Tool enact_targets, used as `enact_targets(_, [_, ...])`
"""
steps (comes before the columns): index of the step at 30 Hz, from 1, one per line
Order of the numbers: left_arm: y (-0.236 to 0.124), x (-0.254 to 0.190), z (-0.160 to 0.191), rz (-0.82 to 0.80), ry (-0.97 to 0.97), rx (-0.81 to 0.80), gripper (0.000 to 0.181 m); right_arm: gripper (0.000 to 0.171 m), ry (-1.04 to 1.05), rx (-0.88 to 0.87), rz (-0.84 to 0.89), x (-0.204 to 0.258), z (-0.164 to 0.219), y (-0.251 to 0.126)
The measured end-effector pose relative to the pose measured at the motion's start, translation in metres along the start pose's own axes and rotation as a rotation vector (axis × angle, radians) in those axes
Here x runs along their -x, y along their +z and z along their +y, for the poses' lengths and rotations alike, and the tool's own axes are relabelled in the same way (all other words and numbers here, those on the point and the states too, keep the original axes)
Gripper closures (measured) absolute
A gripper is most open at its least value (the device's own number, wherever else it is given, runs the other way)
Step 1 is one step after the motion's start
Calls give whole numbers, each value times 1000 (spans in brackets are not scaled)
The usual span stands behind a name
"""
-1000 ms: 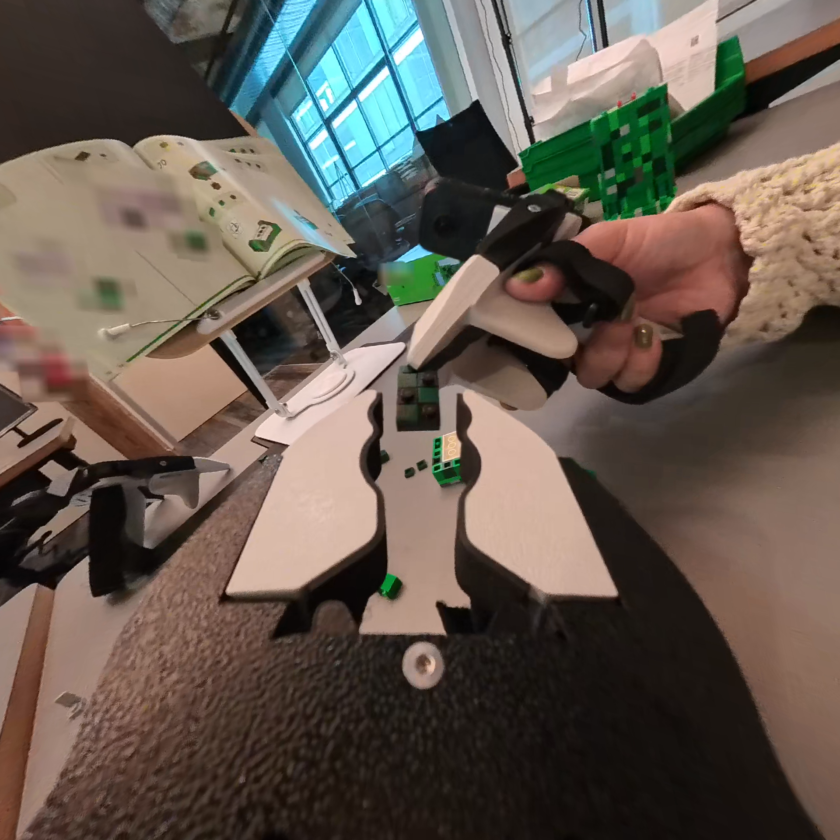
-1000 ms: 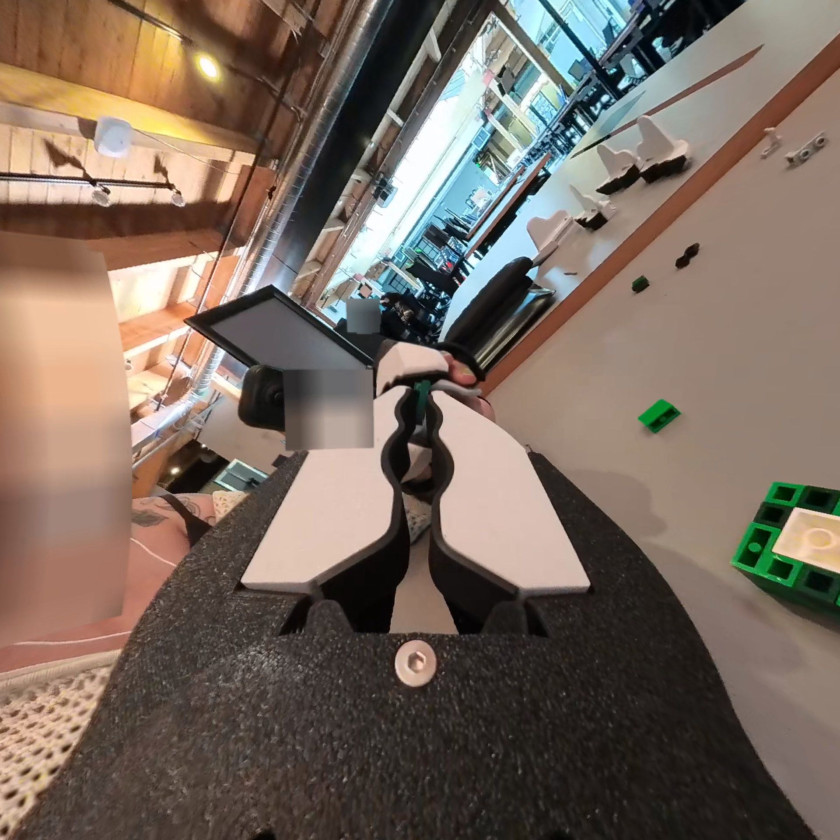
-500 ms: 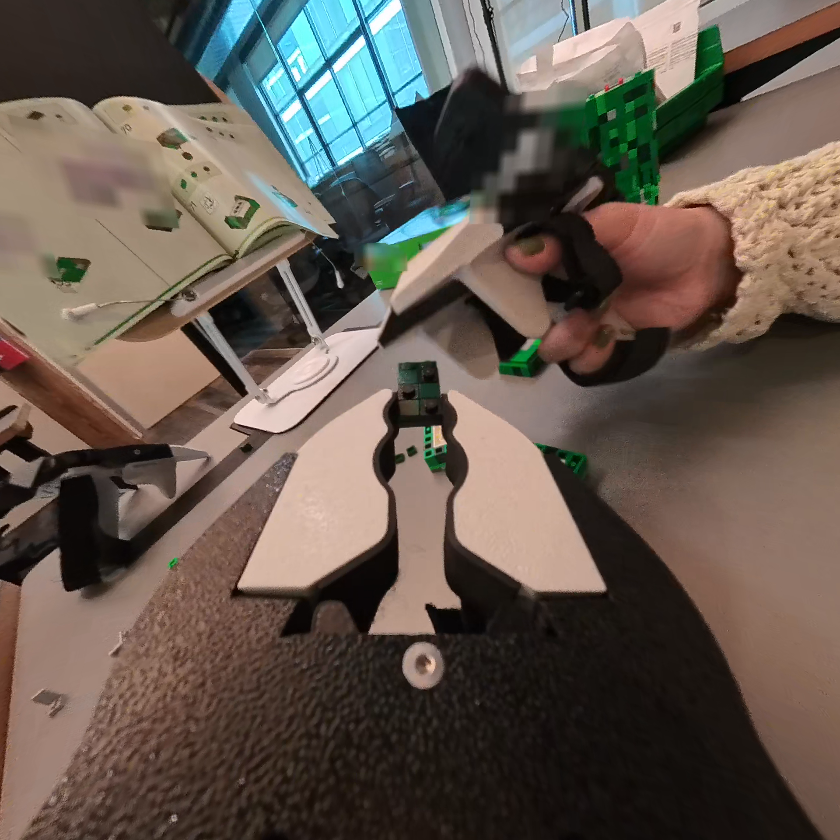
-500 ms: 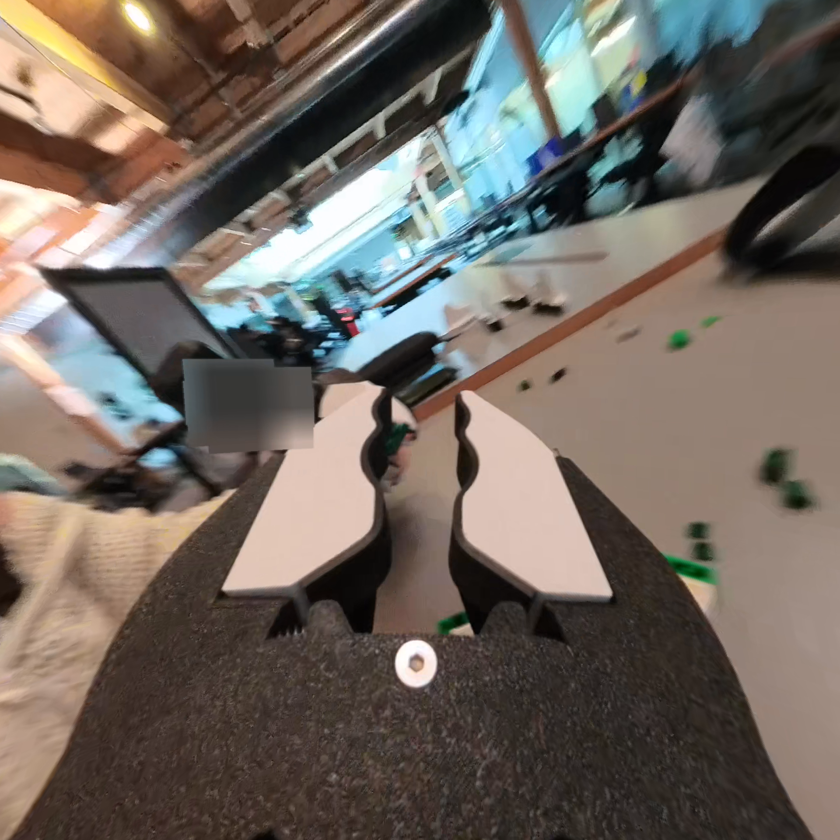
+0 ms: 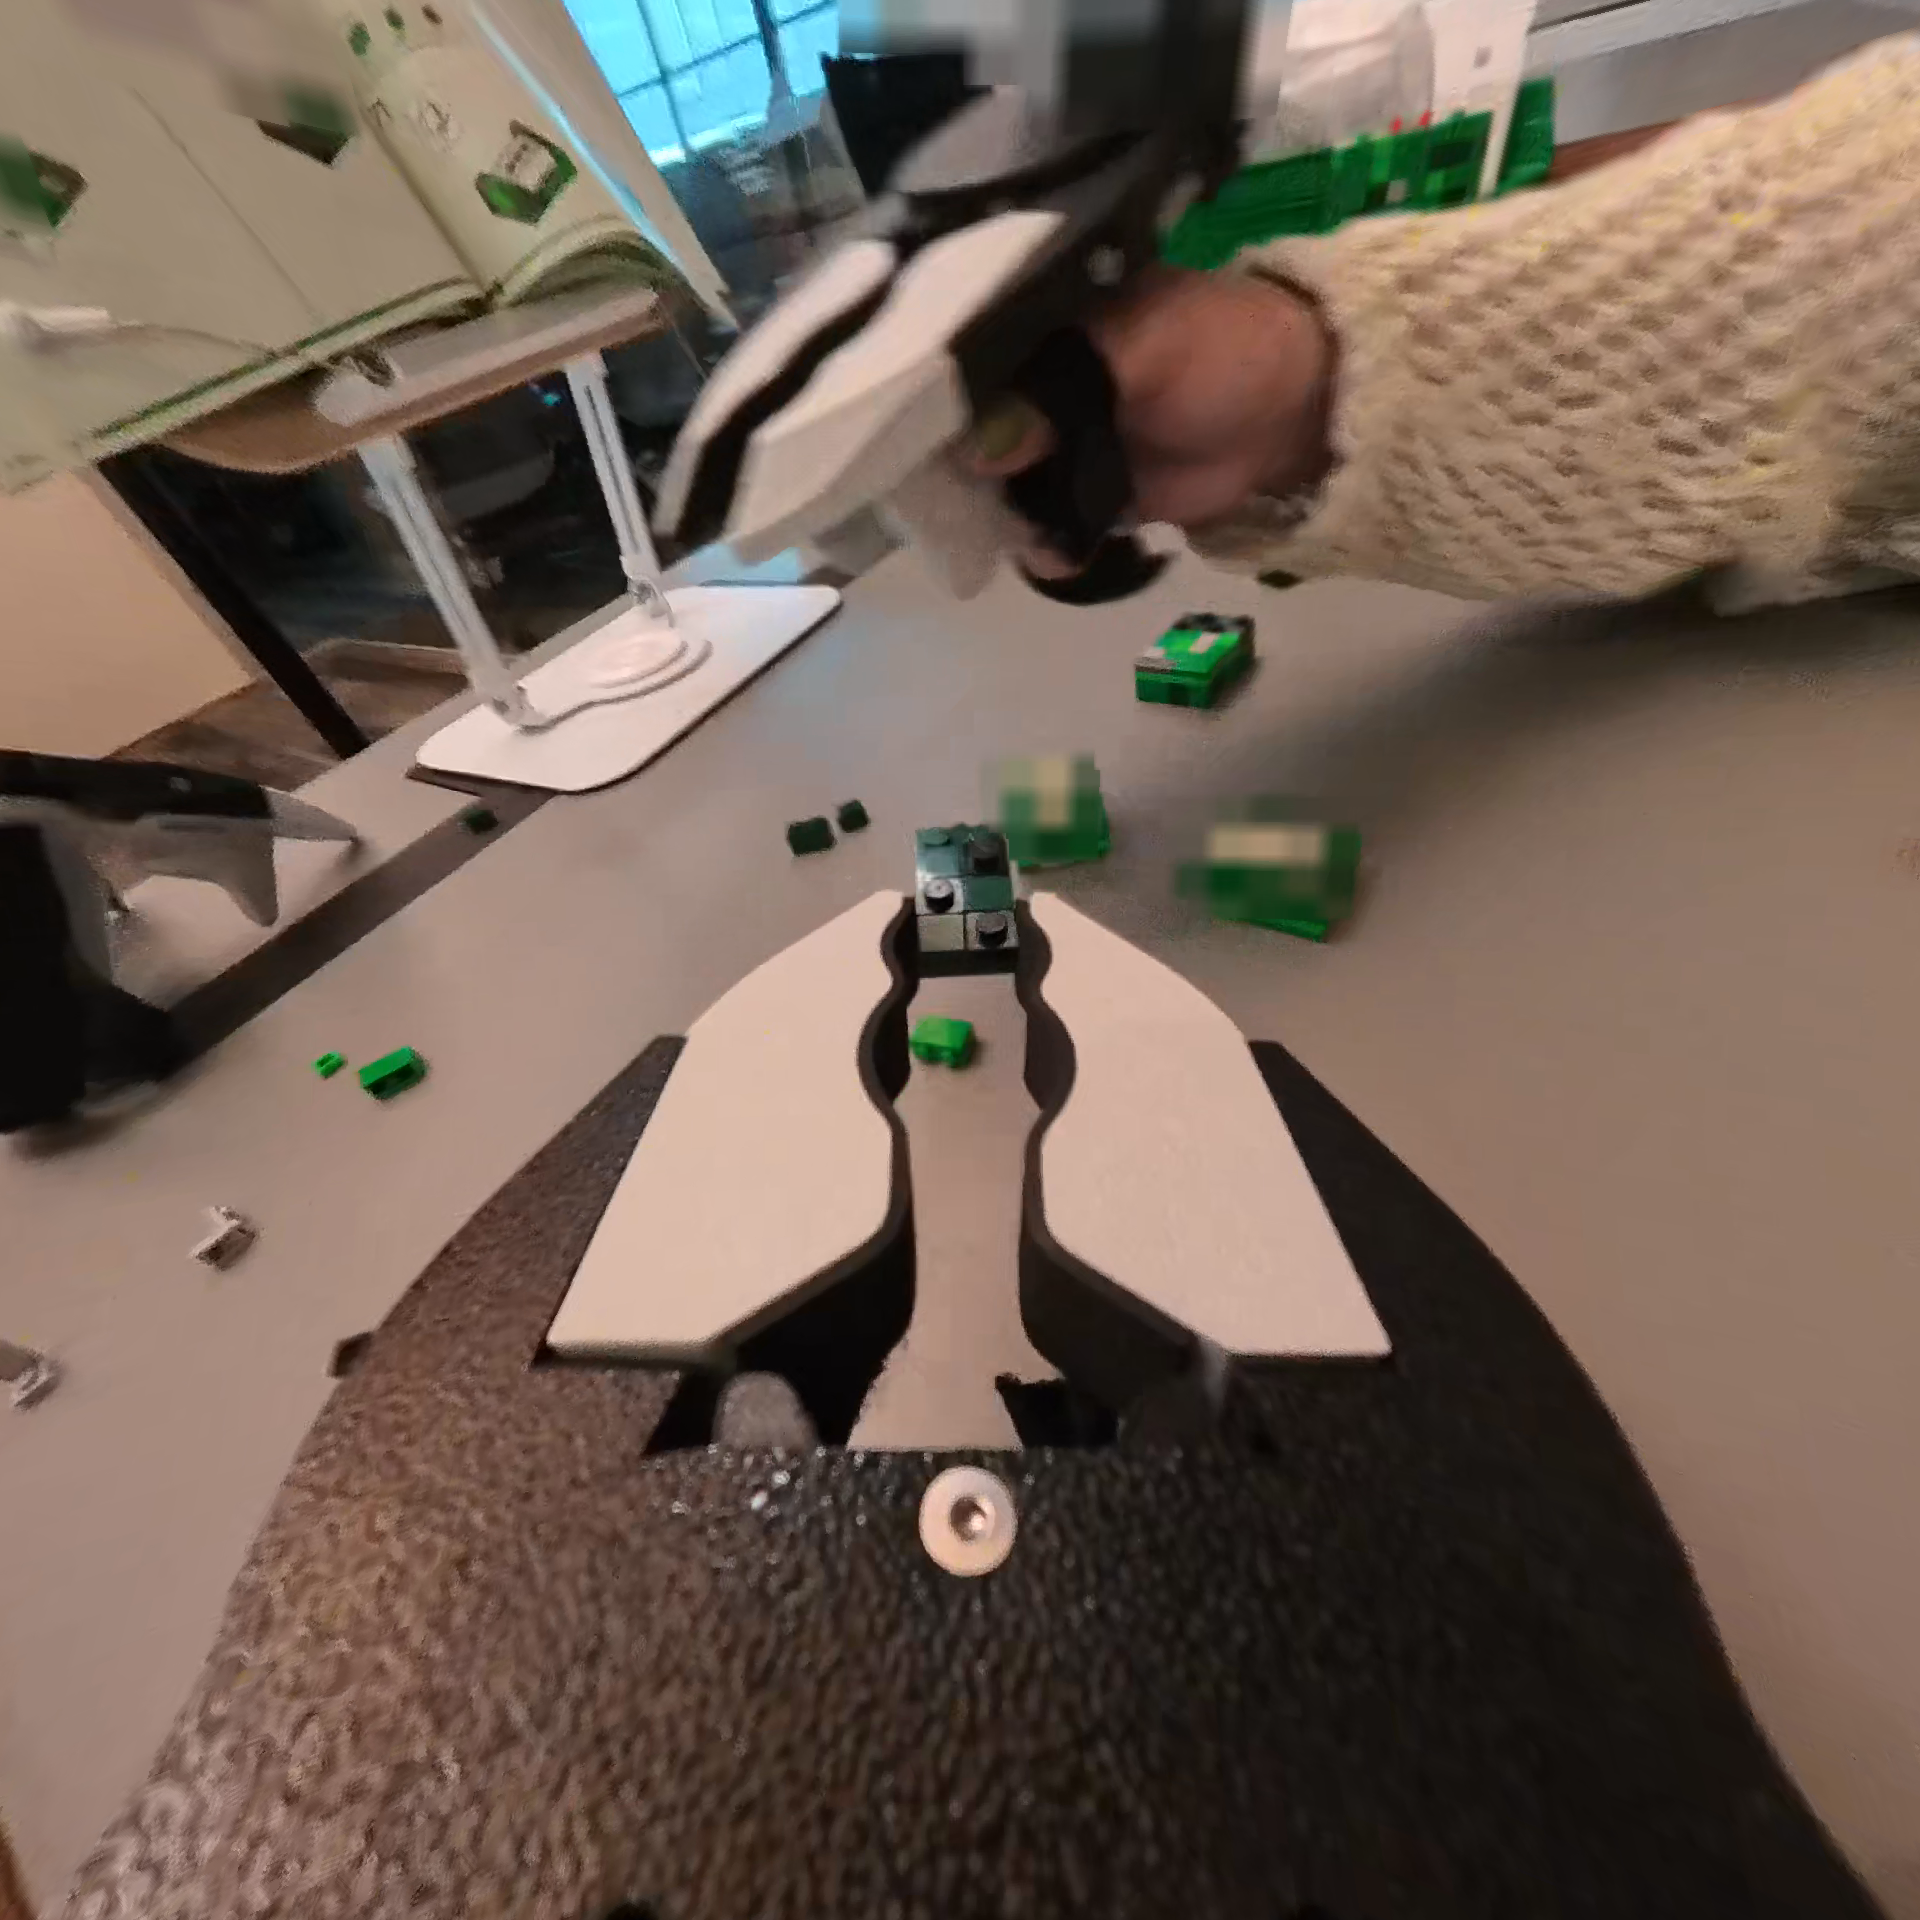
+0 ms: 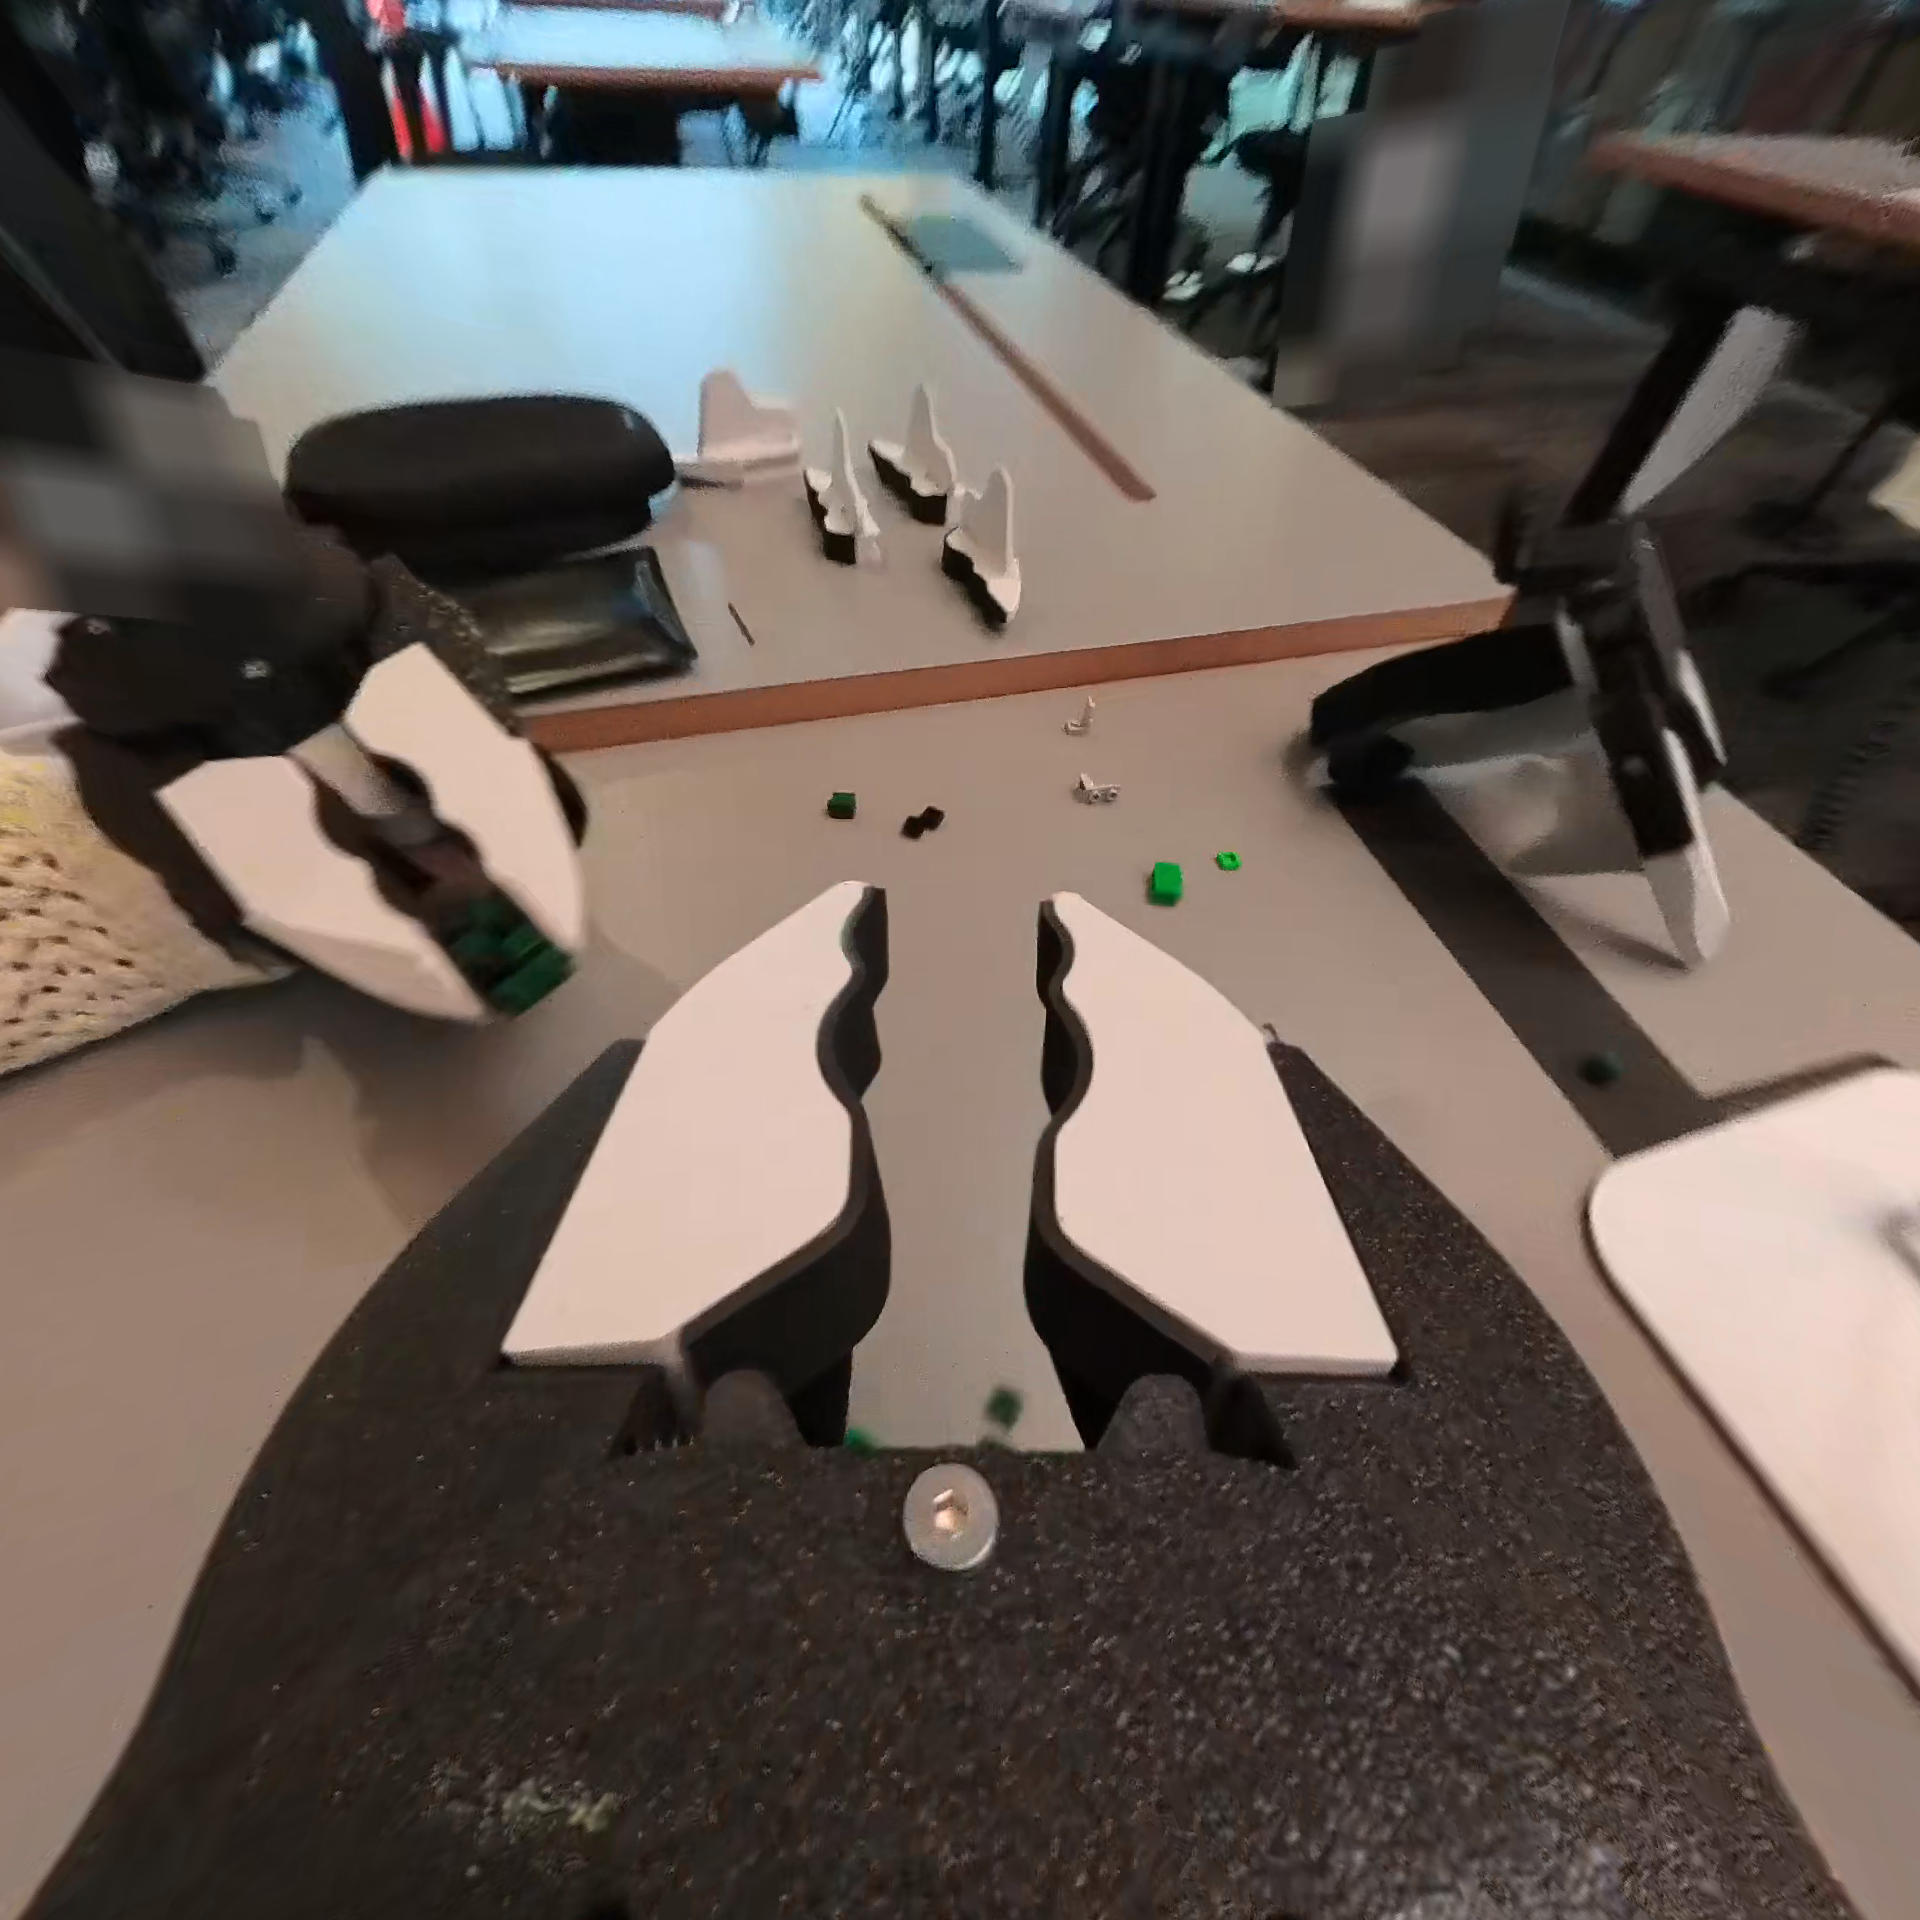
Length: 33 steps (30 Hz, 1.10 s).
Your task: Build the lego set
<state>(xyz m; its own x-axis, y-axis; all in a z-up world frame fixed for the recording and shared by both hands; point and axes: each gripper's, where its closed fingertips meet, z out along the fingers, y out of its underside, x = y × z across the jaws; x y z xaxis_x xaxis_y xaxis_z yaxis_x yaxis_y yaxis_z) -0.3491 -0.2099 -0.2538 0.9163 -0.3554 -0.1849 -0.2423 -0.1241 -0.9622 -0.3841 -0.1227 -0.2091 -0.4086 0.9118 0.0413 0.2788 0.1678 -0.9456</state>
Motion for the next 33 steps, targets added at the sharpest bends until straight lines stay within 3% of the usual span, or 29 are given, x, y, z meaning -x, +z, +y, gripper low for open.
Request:
enact_targets(4, [1,-4,21,69,-27,116,165,142,-80,181,-50,-33,3,57])
enact_targets(8, [-7,6,37,13,-8,212,165,146,-85,427,-117,-55,32,98])
enact_targets(11, [-24,36,40,-150,-46,216,165,146,-77,462,-213,-45,37,113])
enact_targets(16, [-85,103,22,-629,-154,56,165,150,-272,462,-396,0,39,125])
enact_targets(20, [-108,117,18,-778,-168,9,165,155,-415,531,-516,35,54,139])
enact_targets(23, [-105,117,22,-771,-174,33,165,157,-505,563,-499,40,64,152])
enact_targets(27, [-94,112,25,-718,-174,54,164,156,-462,553,-523,47,57,153])
enact_targets(33, [-66,95,21,-564,-160,53,164,157,-436,609,-432,11,44,96])
